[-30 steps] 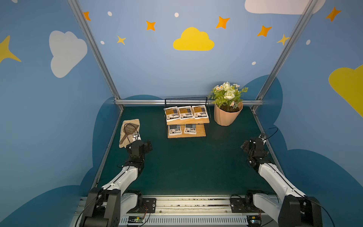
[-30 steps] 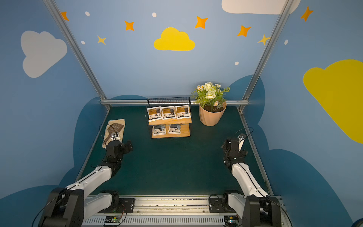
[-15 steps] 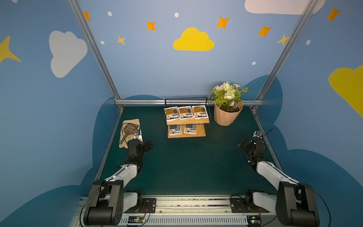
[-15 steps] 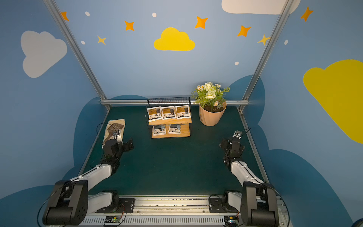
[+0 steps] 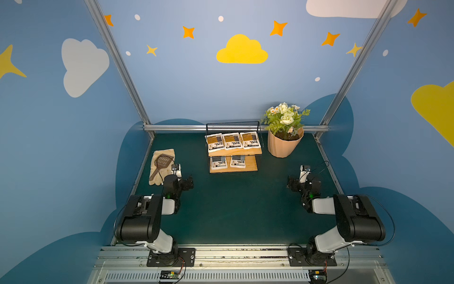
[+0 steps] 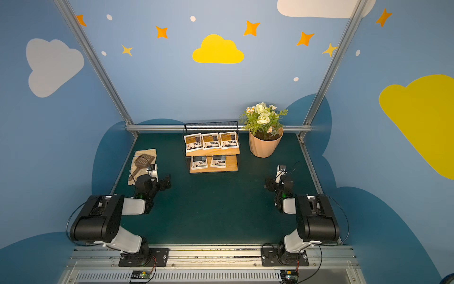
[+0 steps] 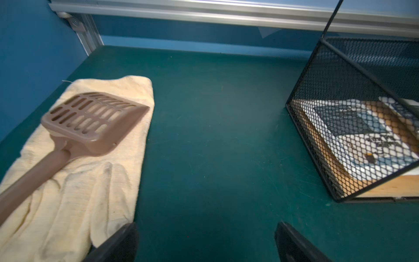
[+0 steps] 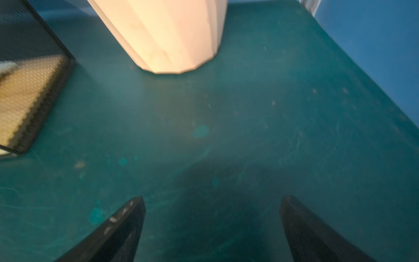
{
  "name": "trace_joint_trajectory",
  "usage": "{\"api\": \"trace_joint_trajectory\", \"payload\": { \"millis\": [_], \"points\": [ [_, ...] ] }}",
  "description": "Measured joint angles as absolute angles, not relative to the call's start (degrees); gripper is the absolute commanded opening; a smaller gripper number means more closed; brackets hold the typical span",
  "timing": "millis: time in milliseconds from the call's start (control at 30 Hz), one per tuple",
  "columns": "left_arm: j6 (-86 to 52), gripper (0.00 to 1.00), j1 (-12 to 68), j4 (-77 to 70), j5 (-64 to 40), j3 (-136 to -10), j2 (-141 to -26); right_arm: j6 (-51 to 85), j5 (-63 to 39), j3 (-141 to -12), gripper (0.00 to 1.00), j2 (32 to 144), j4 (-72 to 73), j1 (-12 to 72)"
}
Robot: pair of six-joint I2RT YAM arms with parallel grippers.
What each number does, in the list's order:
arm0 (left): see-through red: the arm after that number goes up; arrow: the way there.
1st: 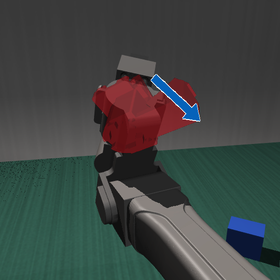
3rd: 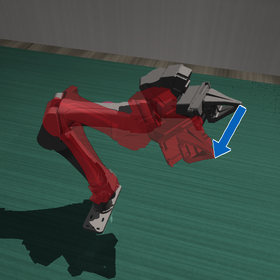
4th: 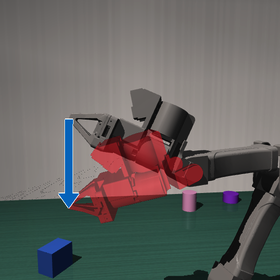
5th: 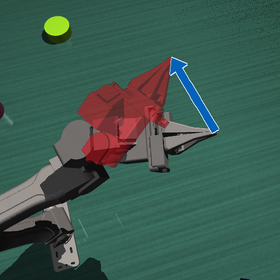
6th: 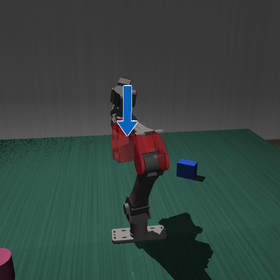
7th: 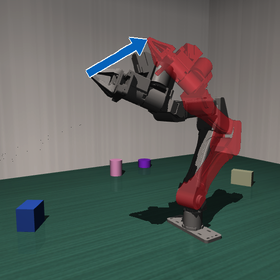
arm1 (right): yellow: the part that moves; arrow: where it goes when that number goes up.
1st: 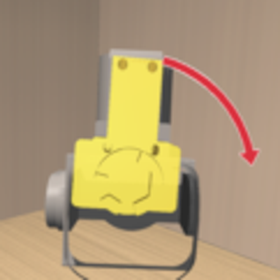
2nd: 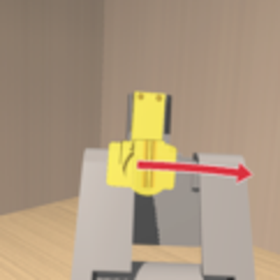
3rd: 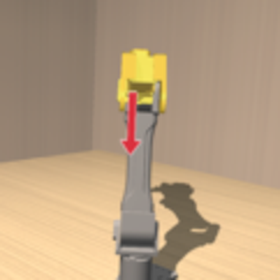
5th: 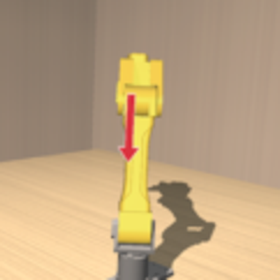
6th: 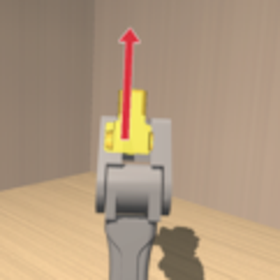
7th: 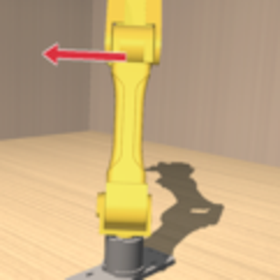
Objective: Place the bagged coffee beans on the shelf by color
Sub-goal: Reset both arms
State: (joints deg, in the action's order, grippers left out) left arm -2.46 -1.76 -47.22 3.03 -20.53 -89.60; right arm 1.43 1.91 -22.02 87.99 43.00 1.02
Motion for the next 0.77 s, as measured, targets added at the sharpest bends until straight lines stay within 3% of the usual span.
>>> {"api": "trace_joint_trajectory", "payload": {
  "millis": [767],
  "points": [
    [-1.26, 1.00, -1.48, -46.24, 1.02, -23.07, -89.10, -0.95, 0.03, -26.37, 0.98, 84.93, 34.83, 1.39]
  ]
}}
